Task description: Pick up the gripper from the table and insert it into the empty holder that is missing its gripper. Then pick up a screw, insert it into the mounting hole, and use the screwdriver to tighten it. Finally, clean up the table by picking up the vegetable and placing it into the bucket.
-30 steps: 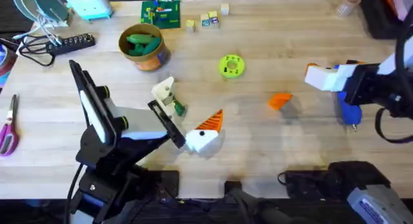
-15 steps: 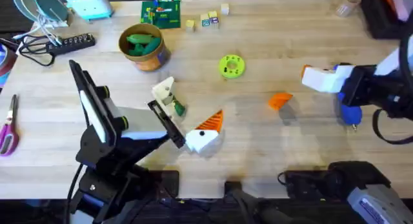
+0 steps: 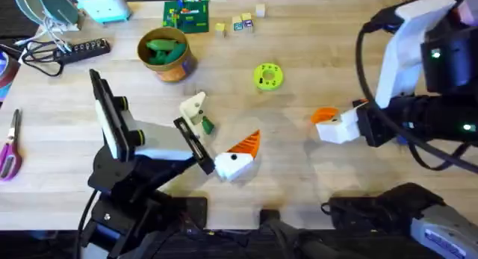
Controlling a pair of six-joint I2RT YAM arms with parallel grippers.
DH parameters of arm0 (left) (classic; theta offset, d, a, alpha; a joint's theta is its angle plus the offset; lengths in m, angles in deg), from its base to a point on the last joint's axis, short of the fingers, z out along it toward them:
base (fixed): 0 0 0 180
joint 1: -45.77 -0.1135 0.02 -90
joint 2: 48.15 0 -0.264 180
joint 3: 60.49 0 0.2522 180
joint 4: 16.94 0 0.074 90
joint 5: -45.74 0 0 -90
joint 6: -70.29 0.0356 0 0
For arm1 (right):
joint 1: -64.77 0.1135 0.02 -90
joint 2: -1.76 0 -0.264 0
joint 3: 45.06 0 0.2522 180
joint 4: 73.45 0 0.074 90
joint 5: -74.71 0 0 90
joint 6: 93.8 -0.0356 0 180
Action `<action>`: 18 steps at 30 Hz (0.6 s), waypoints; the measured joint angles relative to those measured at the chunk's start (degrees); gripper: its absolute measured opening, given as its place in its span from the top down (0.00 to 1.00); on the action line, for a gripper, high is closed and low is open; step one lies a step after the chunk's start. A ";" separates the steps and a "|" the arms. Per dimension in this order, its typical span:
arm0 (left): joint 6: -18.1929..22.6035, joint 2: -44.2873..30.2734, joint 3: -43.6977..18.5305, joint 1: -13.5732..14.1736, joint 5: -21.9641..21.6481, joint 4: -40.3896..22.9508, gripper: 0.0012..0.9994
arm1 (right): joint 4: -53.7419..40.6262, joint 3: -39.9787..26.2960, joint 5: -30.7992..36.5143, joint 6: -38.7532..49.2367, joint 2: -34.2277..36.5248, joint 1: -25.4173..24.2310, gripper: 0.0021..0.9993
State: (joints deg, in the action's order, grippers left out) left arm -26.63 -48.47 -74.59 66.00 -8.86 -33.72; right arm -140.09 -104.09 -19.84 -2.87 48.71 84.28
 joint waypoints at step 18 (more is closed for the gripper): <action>-0.50 0.00 0.00 0.00 0.07 0.00 0.01 | 6.60 -0.11 7.40 13.17 19.26 1.00 0.10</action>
State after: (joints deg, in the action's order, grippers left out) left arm -27.13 -48.47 -74.59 66.00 -8.80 -33.72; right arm -133.49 -104.20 -12.44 10.30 67.97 85.28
